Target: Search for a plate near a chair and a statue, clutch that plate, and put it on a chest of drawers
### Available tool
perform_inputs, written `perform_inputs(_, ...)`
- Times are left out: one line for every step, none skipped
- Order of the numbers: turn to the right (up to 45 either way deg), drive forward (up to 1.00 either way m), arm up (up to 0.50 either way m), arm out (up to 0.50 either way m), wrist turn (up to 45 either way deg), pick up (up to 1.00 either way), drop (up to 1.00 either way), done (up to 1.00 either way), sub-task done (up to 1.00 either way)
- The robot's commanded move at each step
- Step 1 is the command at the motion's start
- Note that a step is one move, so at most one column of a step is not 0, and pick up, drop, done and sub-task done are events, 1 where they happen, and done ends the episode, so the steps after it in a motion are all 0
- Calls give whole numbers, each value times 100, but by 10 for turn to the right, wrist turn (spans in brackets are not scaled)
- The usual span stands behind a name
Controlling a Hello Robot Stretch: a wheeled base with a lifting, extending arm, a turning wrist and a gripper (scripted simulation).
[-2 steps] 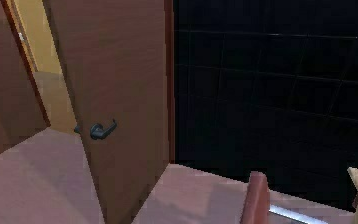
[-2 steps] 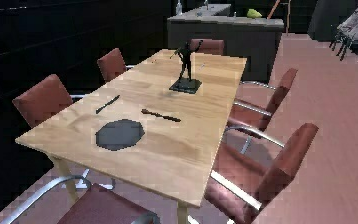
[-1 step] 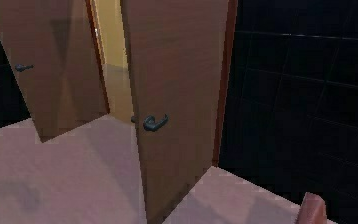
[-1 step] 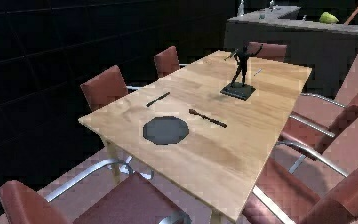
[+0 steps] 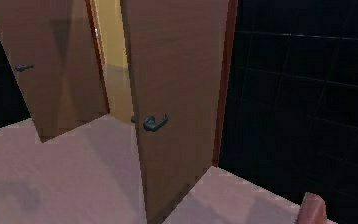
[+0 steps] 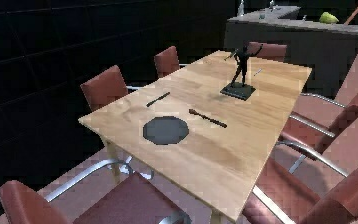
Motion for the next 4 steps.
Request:
perform_inputs(0, 0, 38, 0, 0, 0, 0, 0, 0)
perform_inputs(0, 0, 0, 44, 0, 0, 0, 0, 0)
perform_inputs(0, 0, 0, 0, 450, 0, 0, 0, 0)
perform_inputs(0, 0, 0, 0, 450, 0, 0, 0, 0)
